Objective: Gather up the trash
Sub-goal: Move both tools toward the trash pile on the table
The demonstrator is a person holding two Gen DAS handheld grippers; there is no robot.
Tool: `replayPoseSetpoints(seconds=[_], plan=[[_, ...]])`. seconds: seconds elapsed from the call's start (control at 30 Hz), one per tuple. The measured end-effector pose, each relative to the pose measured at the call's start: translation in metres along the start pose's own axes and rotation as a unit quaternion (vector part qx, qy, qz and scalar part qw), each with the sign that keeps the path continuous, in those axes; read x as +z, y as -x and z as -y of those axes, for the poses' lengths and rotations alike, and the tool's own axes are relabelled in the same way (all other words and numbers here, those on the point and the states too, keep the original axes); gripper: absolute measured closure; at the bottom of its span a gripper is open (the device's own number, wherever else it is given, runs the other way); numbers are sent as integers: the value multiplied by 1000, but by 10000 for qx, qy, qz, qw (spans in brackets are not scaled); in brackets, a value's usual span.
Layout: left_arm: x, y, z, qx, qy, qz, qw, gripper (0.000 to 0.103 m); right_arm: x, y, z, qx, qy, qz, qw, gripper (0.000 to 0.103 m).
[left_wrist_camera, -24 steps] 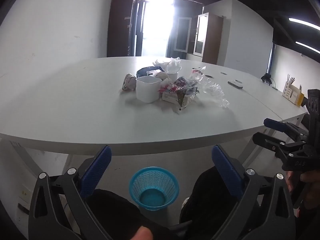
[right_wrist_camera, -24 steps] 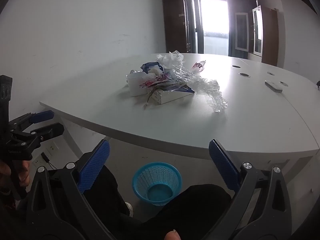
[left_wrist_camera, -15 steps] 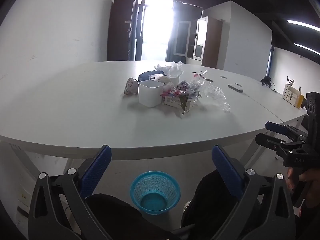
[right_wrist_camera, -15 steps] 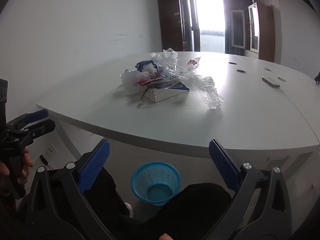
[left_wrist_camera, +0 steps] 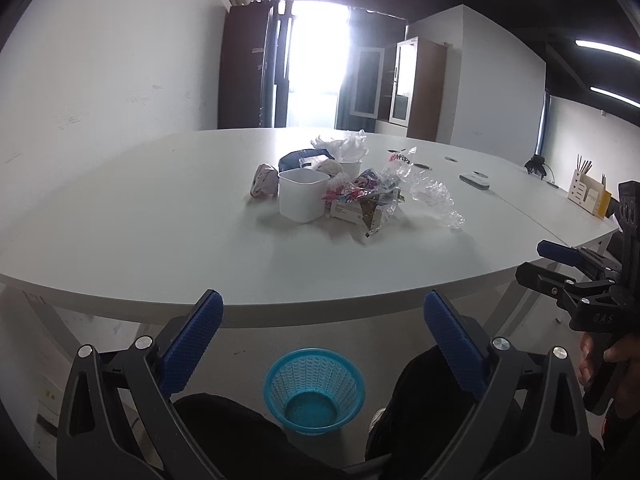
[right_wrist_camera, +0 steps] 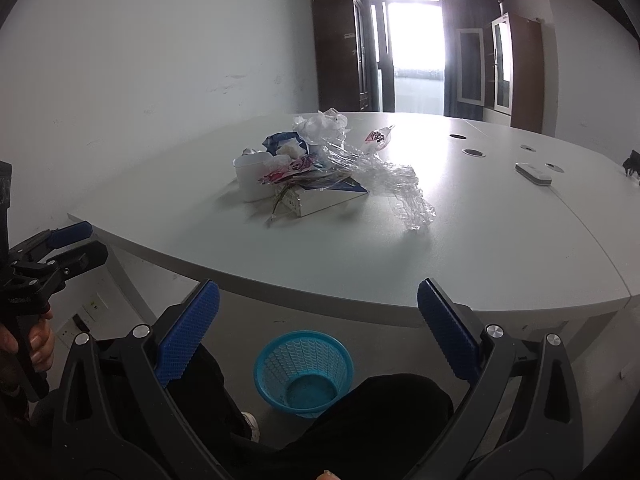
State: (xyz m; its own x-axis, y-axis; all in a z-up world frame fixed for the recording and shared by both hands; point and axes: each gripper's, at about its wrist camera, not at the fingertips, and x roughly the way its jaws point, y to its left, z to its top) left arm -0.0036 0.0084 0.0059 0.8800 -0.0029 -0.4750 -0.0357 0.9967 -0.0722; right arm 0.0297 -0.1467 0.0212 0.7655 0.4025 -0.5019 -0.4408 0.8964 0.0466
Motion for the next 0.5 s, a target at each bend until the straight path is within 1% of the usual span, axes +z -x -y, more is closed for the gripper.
replayPoseSetpoints(seconds=[0.27, 0.5], plan=[[1, -3, -7, -29, 171, -23, 9998, 5, -1, -5, 2, -28, -19, -72, 10000, 8], [2, -7, -5, -3, 108, -2, 9999, 5, -1, -16, 9, 22, -106, -152, 9998, 8]])
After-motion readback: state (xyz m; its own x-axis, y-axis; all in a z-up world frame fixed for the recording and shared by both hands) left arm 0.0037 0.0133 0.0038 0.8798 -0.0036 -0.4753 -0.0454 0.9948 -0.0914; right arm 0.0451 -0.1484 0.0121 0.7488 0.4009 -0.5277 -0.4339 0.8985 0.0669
